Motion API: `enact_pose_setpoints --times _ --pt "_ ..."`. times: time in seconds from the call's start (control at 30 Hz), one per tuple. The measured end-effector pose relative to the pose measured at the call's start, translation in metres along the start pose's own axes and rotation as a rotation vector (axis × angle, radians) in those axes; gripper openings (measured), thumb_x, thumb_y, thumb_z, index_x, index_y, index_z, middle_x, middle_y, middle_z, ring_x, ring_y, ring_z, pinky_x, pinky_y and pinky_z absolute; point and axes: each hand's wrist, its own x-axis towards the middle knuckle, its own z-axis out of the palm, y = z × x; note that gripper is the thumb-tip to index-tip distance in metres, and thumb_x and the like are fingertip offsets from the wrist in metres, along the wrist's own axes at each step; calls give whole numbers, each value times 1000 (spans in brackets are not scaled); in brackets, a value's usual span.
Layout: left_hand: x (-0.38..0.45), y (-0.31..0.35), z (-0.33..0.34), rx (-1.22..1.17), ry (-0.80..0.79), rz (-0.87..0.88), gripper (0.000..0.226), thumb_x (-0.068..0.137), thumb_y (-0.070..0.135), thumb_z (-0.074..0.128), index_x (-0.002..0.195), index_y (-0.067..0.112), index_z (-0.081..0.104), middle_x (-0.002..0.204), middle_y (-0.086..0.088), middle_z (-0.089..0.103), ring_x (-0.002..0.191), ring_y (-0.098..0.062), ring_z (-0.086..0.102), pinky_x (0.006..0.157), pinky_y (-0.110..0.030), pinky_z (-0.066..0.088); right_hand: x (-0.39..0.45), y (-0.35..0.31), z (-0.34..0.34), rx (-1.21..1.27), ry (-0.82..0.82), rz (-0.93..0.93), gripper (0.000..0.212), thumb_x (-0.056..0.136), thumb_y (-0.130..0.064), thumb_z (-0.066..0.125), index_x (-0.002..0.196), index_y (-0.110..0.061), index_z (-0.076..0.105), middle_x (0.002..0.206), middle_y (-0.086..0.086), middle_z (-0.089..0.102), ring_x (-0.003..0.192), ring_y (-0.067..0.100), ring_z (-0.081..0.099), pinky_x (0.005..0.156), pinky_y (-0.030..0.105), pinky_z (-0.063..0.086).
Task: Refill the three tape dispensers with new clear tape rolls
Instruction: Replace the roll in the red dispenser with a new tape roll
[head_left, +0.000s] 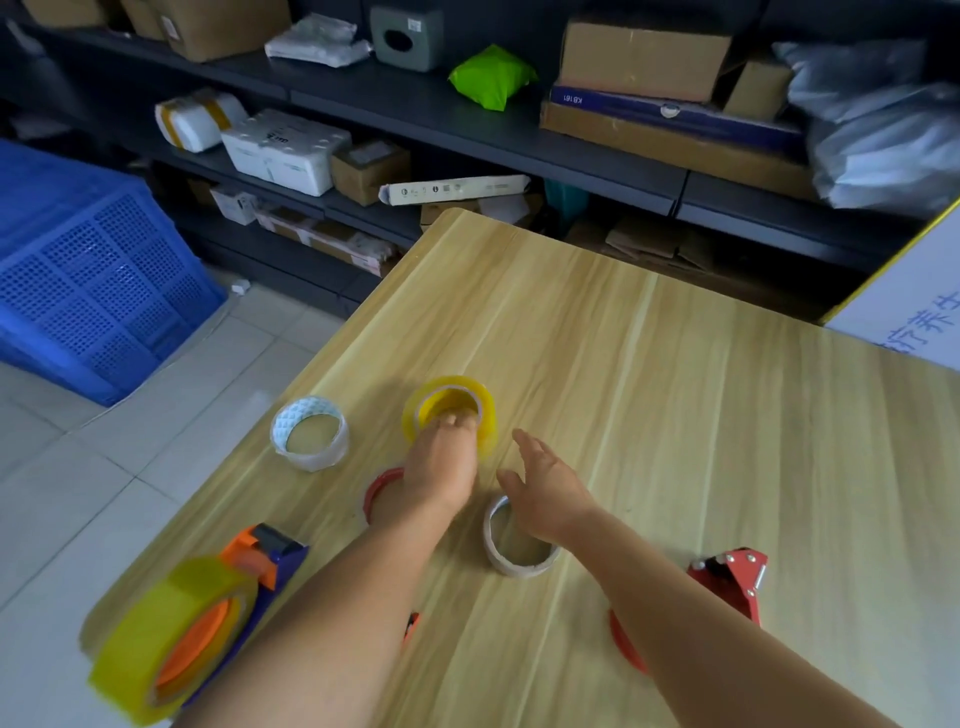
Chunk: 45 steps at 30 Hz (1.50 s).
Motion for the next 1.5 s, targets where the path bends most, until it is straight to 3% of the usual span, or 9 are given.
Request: enact_pose_setpoints --times 0.13,0.27,0.5,0.7,0.93,1.23,1.33,1.43,1.5 --pt "-11 12 -2 -340 181 108 26 88 9 56 114 11 58 117 -8 60 109 -27 55 86 -34 42 3 -9 -8 405 192 113 46 95 -40 49 134 -15 43 119 6 63 116 25 57 96 34 43" --pt "-25 29 1 -547 213 222 26 81 1 60 107 8 60 109 -3 61 99 -20 59 82 -24 43 -6 -5 -25 699 480 68 17 89 -32 62 100 -24 52 76 -9 58 73 12 57 65 21 44" --pt "-45 49 -5 -662 300 349 33 78 -1 59 110 8 58 107 -2 55 99 -12 53 87 -13 38 -41 18 -33 656 561 -6 50 81 -14 71 126 -23 49 94 -16 58 89 11 58 85 31 49" --pt "-59 70 -26 -669 395 345 52 71 39 70 113 12 53 109 4 41 104 -12 46 92 -14 33 -70 33 -37 558 576 -80 47 82 -22 71 124 -27 51 104 -10 61 92 9 58 81 22 45" --pt "-72 71 -32 -583 278 375 36 76 16 72 109 14 57 110 4 42 112 -21 47 92 -15 29 -106 57 -46 514 569 -84 46 81 -22 68 126 -23 57 111 -2 51 84 -10 53 73 3 40" --pt "-93 88 -33 -632 -200 287 57 82 24 71 135 19 50 127 -2 61 109 -14 60 101 -33 46 -144 86 -47 736 563 -28 33 90 -21 61 118 -38 54 121 -6 61 113 18 60 98 43 50" --pt "-104 103 -29 -537 -133 204 62 78 38 73 133 20 51 123 -1 63 107 -17 62 97 -32 48 -151 88 -42 521 556 51 52 91 -24 61 138 -21 42 126 -11 46 121 7 48 101 23 37" --pt "-112 115 -28 -440 -38 82 60 74 50 72 123 21 54 115 -3 66 104 -22 63 89 -32 49 -171 77 -36 288 618 -93 58 78 -40 64 129 -17 48 120 -10 39 112 1 38 90 0 22" --pt "-115 121 -28 -439 -6 -5 59 73 53 70 119 19 54 115 -5 66 106 -25 62 83 -29 47 -178 76 -24 144 584 -138 68 65 -55 56 122 -17 51 115 -10 40 104 2 35 89 4 20"
